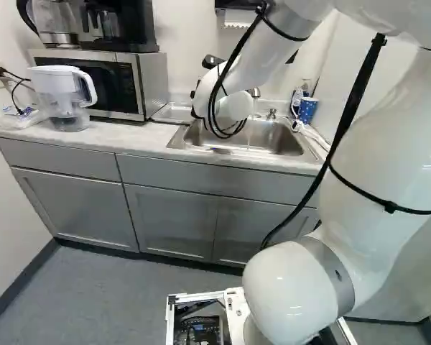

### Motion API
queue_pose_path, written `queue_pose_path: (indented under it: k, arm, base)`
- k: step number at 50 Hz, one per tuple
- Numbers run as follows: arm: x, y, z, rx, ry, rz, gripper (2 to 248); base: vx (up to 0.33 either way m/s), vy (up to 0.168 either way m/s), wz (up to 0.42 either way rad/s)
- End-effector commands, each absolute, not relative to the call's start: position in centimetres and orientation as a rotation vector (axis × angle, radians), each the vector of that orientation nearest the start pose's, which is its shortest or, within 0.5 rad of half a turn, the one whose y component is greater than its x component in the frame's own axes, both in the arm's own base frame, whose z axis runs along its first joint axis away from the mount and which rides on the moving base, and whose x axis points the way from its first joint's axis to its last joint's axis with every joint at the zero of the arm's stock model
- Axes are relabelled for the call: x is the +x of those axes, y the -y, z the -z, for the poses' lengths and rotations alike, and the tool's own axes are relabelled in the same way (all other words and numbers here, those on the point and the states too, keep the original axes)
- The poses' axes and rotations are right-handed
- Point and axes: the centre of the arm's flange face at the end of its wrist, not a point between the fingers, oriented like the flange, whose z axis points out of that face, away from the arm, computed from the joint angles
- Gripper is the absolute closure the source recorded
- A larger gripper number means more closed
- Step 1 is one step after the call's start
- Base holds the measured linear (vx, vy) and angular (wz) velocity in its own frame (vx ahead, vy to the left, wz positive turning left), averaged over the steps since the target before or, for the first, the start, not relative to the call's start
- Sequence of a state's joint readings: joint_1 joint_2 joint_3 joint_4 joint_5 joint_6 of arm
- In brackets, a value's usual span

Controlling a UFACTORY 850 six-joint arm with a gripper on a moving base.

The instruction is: Rinse the cup and place it in the tray

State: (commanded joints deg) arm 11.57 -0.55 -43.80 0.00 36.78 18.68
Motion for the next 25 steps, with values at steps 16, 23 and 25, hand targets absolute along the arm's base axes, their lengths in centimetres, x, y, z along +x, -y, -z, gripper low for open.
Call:
queue_pose_path:
  k: [16, 23, 25]
  arm:
    - [48.35, -9.89, -53.1, -2.096, -0.309, 1.673, 127]
    - [48.35, -9.89, -53.1, -2.059, -0.381, 1.63, 127]
    - [48.35, -9.89, -53.1, -2.049, -0.401, 1.618, 127]
  base:
    - [0.0, 0.0, 0.0]
    - [0.0, 0.0, 0.0]
    - [0.0, 0.0, 0.0]
